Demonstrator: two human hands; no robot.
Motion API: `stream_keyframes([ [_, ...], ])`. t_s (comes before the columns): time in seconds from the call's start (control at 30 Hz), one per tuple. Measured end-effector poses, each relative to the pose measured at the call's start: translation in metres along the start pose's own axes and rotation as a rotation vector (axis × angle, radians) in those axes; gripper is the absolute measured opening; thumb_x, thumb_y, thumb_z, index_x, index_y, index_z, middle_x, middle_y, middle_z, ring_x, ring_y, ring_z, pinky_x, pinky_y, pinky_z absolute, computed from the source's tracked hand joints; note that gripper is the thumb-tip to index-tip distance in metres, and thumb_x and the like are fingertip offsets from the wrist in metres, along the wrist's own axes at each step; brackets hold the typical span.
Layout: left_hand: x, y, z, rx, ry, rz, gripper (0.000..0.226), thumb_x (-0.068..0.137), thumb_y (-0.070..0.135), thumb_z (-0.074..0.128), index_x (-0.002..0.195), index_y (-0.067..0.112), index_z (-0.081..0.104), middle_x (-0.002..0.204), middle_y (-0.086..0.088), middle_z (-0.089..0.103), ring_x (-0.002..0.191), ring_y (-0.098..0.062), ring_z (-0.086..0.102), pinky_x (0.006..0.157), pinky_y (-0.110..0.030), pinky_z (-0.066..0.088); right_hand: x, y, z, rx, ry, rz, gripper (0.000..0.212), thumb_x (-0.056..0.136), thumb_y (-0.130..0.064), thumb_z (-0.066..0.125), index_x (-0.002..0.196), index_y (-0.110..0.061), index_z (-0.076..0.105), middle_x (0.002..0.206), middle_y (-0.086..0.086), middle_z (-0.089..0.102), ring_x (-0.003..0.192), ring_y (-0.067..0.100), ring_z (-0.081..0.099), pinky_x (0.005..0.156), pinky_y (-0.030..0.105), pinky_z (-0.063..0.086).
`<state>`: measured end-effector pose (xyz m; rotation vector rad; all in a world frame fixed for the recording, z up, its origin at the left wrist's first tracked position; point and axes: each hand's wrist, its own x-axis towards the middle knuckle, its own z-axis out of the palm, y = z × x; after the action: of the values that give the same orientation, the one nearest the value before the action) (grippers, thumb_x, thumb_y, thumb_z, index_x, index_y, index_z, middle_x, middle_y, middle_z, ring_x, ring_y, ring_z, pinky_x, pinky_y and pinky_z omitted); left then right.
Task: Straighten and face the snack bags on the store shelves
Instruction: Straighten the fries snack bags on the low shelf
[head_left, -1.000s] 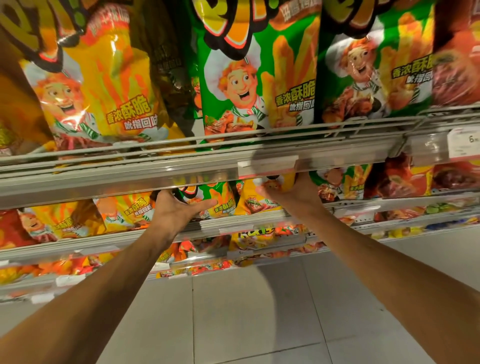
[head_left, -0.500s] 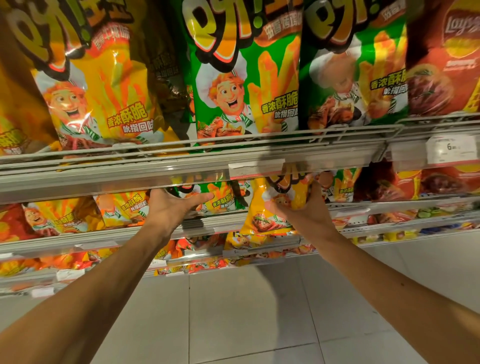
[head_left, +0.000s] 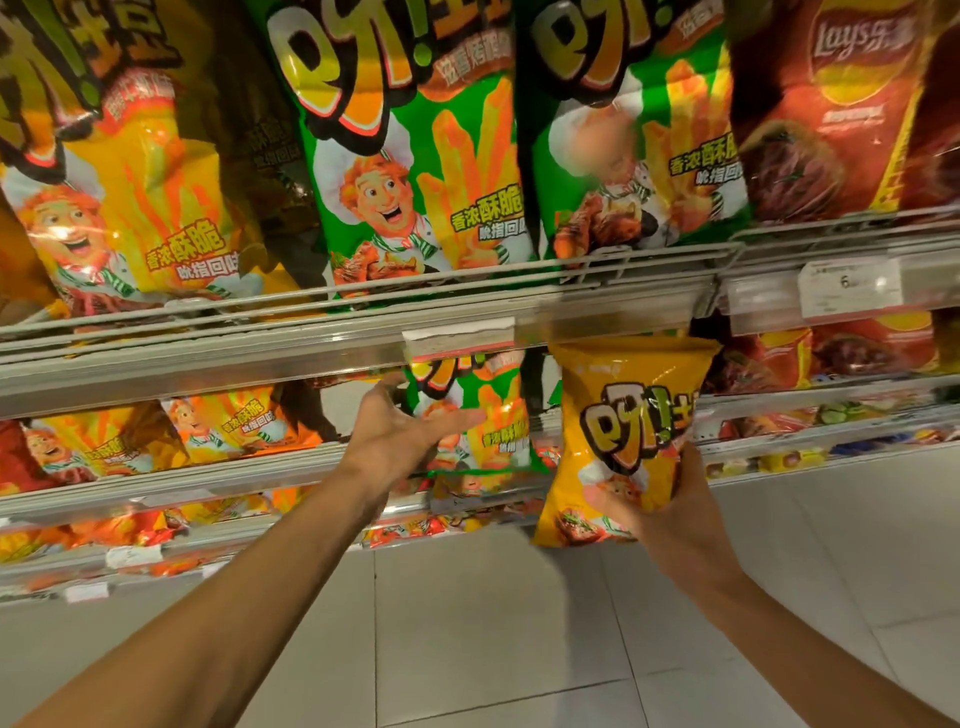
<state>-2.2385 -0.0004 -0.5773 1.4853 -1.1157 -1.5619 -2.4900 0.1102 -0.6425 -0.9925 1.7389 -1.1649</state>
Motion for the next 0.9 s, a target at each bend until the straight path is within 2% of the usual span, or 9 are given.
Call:
stream_keyframes([
  [0.13, 0.020, 0.012, 0.027, 0.068, 0.067, 0.102, 0.046, 0.068, 0.013, 0.090, 0.105, 0.006, 0.064, 0.102, -0.006, 0.075, 0.108, -0.027, 0.069, 0.093, -0.040, 0.058, -0.016, 0.020, -0.023, -0.014, 0.004, 0.046, 0.088, 0.048, -0.035, 0.101, 0.119, -0.051, 0.052, 0.111, -0.027, 0.070, 0.100, -0.005, 0.067, 0.081, 0.026, 0.055],
  [0.2, 0.028, 0.009, 0.038, 0.077, 0.099, 0.129, 0.042, 0.068, 0.012, 0.089, 0.100, 0.008, 0.063, 0.098, -0.003, 0.072, 0.104, -0.026, 0.069, 0.093, -0.045, 0.057, -0.021, 0.028, -0.032, -0.017, -0.001, 0.060, 0.084, 0.053, -0.025, 0.102, 0.116, -0.051, 0.053, 0.109, -0.025, 0.072, 0.098, -0.003, 0.069, 0.078, 0.026, 0.055],
  [0.3, 0.036, 0.003, 0.051, 0.071, 0.155, 0.122, 0.038, 0.069, 0.009, 0.088, 0.097, 0.003, 0.063, 0.098, -0.008, 0.072, 0.100, -0.023, 0.070, 0.087, -0.042, 0.060, -0.023, 0.037, -0.044, -0.008, 0.005, 0.088, 0.085, 0.046, -0.038, 0.095, 0.118, -0.046, 0.051, 0.107, -0.029, 0.070, 0.095, -0.007, 0.069, 0.076, 0.023, 0.054],
  [0.4, 0.044, 0.002, 0.058, 0.104, 0.177, 0.108, 0.041, 0.072, 0.006, 0.085, 0.104, -0.008, 0.063, 0.104, -0.014, 0.070, 0.089, -0.012, 0.070, 0.066, -0.021, 0.060, -0.018, 0.042, -0.052, -0.003, 0.011, 0.102, 0.083, 0.051, -0.030, 0.098, 0.117, -0.045, 0.050, 0.106, -0.032, 0.069, 0.093, -0.010, 0.067, 0.072, 0.015, 0.053],
  [0.47, 0.047, 0.001, 0.060, 0.150, 0.169, 0.108, 0.041, 0.074, 0.006, 0.085, 0.105, -0.009, 0.063, 0.099, -0.010, 0.069, 0.084, -0.011, 0.068, 0.060, -0.015, 0.056, -0.014, 0.042, -0.055, -0.002, 0.015, 0.093, 0.082, 0.052, -0.031, 0.098, 0.116, -0.048, 0.050, 0.105, -0.038, 0.066, 0.093, -0.015, 0.065, 0.064, 0.008, 0.052],
  [0.53, 0.049, -0.003, 0.063, 0.202, 0.143, 0.092, 0.039, 0.076, 0.008, 0.084, 0.106, -0.007, 0.063, 0.102, -0.011, 0.069, 0.090, -0.017, 0.067, 0.065, -0.018, 0.058, -0.011, 0.040, -0.057, -0.001, 0.019, 0.081, 0.083, 0.048, -0.041, 0.095, 0.117, -0.049, 0.050, 0.105, -0.040, 0.065, 0.094, -0.018, 0.063, 0.063, 0.004, 0.050],
  [0.63, 0.050, -0.010, 0.068, 0.268, 0.126, 0.080, 0.029, 0.079, 0.013, 0.082, 0.096, 0.002, 0.060, 0.098, -0.008, 0.066, 0.095, -0.022, 0.064, 0.074, -0.023, 0.054, -0.006, 0.039, -0.061, 0.001, 0.003, 0.073, 0.087, 0.044, -0.050, 0.093, 0.120, -0.049, 0.050, 0.109, -0.034, 0.067, 0.098, -0.012, 0.065, 0.070, 0.013, 0.052],
  [0.73, 0.052, -0.015, 0.072, 0.322, 0.111, 0.077, 0.035, 0.082, 0.018, 0.080, 0.102, -0.002, 0.060, 0.102, -0.012, 0.066, 0.100, -0.027, 0.063, 0.088, -0.035, 0.050, -0.001, 0.039, -0.067, 0.017, -0.017, 0.070, 0.089, 0.044, -0.050, 0.094, 0.122, -0.050, 0.051, 0.113, -0.025, 0.070, 0.101, -0.002, 0.069, 0.077, 0.022, 0.057],
  [0.9, 0.049, -0.020, 0.069, 0.396, 0.084, 0.091, 0.025, 0.081, 0.017, 0.081, 0.097, 0.014, 0.062, 0.101, -0.002, 0.067, 0.094, -0.011, 0.063, 0.088, -0.032, 0.049, -0.001, 0.032, -0.072, -0.015, -0.018, 0.035, 0.088, 0.044, -0.054, 0.097, 0.118, -0.055, 0.049, 0.112, -0.028, 0.070, 0.099, -0.006, 0.068, 0.072, 0.014, 0.055],
])
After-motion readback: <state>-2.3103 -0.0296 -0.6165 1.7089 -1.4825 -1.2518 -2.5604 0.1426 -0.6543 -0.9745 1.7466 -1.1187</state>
